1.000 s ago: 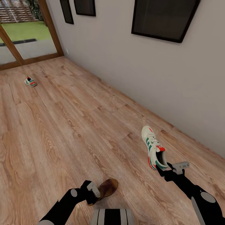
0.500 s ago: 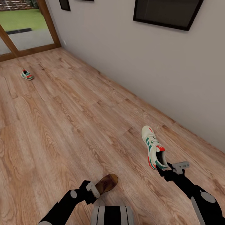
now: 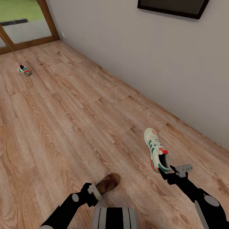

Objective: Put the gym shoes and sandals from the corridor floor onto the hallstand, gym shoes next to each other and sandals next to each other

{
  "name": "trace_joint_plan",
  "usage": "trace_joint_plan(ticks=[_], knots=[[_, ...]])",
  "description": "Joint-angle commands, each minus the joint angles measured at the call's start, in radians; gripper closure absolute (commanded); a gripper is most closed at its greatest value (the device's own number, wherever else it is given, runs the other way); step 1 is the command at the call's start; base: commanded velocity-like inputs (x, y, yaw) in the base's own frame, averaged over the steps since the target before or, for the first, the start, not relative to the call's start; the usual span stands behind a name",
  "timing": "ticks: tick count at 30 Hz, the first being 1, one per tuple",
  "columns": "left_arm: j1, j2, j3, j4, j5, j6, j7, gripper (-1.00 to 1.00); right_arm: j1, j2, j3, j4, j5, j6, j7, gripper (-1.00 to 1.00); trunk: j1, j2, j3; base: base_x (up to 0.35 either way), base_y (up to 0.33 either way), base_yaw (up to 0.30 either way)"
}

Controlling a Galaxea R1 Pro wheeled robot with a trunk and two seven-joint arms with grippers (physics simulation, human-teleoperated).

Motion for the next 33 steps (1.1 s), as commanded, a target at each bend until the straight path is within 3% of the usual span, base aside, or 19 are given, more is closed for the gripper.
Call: trace_joint_plan(ticks=[1, 10, 16, 25, 33], knots=[[0.0, 0.0, 0.0, -0.003, -0.004, 0.006, -0.004, -1.0, 0.0, 0.0, -0.002, -0.002, 0.0, 0.006, 0.006, 1.0, 0.0, 0.0, -0.002, 0.0, 0.0, 0.0], [0.0, 0.0, 0.002, -0.004, -0.003, 0.004, 0.021, -1.0, 0.0, 0.0, -0.002, -0.002, 0.0, 0.006, 0.006, 1.0, 0.0, 0.0, -0.004, 0.0, 0.0, 0.0], [0.0, 0.0, 0.001, -0.003, -0.004, 0.004, 0.047, -1.0, 0.0, -0.001, -0.002, -0.002, 0.0, 0.006, 0.006, 1.0, 0.003, -0.002, -0.033, 0.0, 0.0, 0.0], [0.001, -0.001, 0.0, 0.002, -0.004, 0.004, 0.049, -1.0, 0.0, -0.001, -0.002, -0.002, 0.0, 0.006, 0.006, 1.0, 0.003, -0.002, -0.037, 0.0, 0.0, 0.0], [0.001, 0.0, 0.0, 0.005, -0.004, 0.003, 0.049, -1.0, 0.0, -0.001, -0.002, -0.002, 0.0, 0.006, 0.006, 1.0, 0.006, -0.004, -0.075, 0.0, 0.0, 0.0]])
